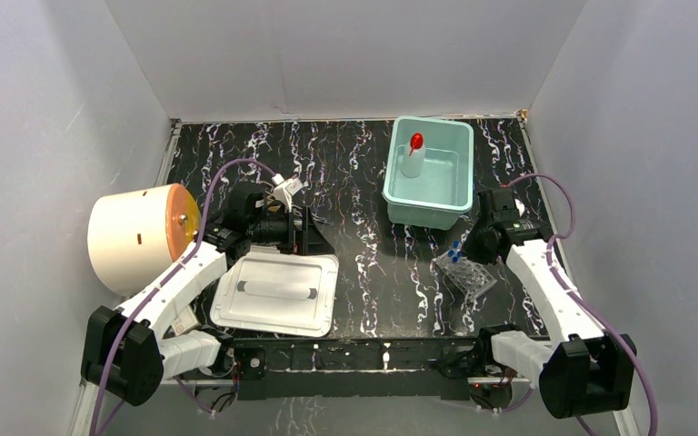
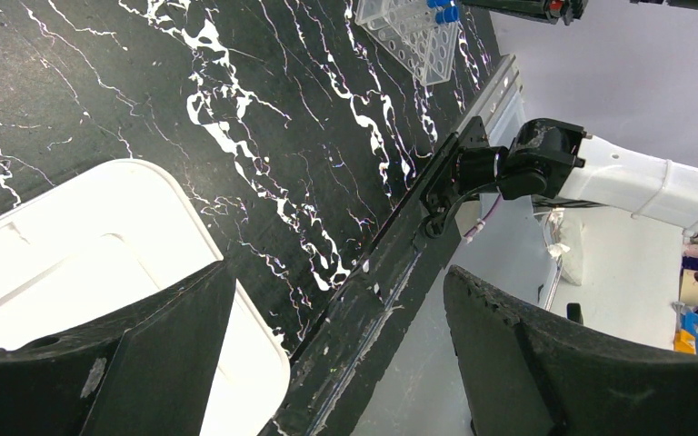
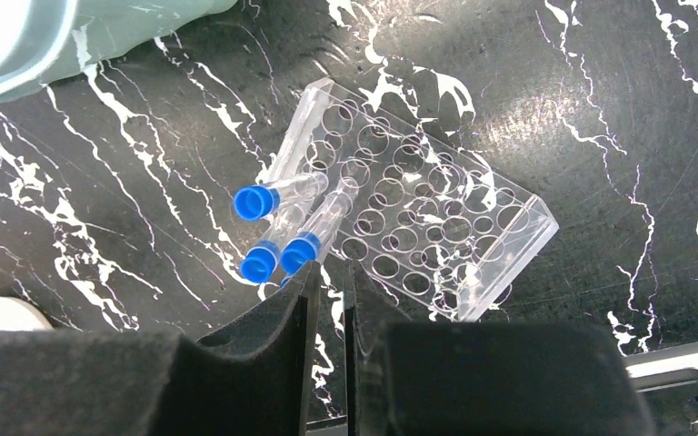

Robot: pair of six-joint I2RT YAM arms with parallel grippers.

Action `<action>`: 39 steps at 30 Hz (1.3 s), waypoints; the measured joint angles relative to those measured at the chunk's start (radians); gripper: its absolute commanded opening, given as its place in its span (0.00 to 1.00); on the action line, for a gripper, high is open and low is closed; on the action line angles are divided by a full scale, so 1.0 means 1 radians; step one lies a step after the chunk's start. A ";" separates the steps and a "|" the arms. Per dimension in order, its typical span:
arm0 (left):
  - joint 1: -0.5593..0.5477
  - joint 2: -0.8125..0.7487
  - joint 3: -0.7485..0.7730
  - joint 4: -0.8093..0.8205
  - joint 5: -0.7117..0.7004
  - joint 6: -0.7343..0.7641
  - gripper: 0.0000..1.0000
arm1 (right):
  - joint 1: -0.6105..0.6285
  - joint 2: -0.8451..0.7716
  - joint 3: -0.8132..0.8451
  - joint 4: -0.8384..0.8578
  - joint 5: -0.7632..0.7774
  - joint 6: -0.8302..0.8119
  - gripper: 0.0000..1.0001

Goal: Organize the chemistry lab equipment

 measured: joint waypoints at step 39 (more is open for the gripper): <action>0.000 -0.042 0.261 -0.357 -0.685 -0.138 0.81 | 0.408 0.083 0.449 0.055 -0.013 -0.160 0.55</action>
